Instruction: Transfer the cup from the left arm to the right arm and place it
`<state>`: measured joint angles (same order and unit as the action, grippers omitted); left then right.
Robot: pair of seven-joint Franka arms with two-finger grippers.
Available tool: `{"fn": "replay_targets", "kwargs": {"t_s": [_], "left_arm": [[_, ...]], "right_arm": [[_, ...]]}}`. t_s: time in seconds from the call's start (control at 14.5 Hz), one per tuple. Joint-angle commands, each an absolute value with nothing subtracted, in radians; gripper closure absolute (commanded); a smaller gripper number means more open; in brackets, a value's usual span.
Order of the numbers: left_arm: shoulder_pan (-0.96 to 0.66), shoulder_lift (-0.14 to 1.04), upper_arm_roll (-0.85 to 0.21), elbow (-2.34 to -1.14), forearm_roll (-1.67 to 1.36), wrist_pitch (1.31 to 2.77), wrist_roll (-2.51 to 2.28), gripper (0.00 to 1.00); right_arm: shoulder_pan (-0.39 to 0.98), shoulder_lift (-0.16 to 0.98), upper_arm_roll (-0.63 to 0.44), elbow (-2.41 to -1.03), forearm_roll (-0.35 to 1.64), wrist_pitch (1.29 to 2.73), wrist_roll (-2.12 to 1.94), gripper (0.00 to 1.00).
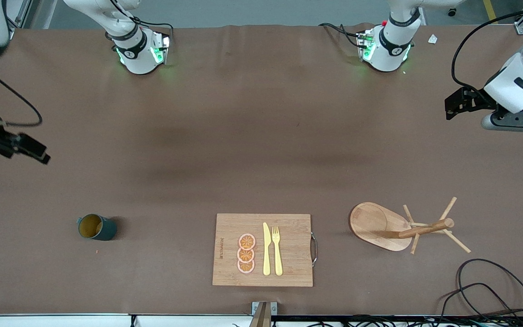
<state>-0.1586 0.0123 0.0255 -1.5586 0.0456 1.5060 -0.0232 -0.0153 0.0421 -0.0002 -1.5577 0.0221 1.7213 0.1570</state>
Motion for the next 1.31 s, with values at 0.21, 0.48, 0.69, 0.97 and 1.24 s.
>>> {"fn": "replay_targets", "kwargs": {"t_s": [0.21, 0.48, 0.69, 0.97, 1.24], "left_arm": [[-0.133, -0.014, 0.032, -1.583, 0.017, 1.503, -0.032, 0.0], [-0.137, -0.009, 0.031, -1.578, 0.017, 1.503, -0.032, 0.0], [-0.14, -0.009, 0.028, -1.574, 0.018, 1.502, -0.031, 0.0], [-0.138, 0.002, 0.028, -1.554, 0.021, 1.502, -0.015, 0.0], [-0.146, 0.015, 0.028, -1.526, 0.023, 1.5, -0.021, 0.0]], "right_arm": [[-0.014, -0.081, 0.003, -1.609, 0.005, 1.652, 0.115, 0.0], [-0.035, -0.078, -0.006, -1.582, 0.005, 1.58, 0.109, 0.0], [-0.052, -0.078, -0.005, -1.578, 0.006, 1.574, 0.11, 0.0], [-0.049, -0.077, -0.002, -1.578, 0.005, 1.575, 0.082, 0.0], [-0.049, -0.08, -0.002, -1.578, 0.003, 1.565, 0.009, 0.0]]}}
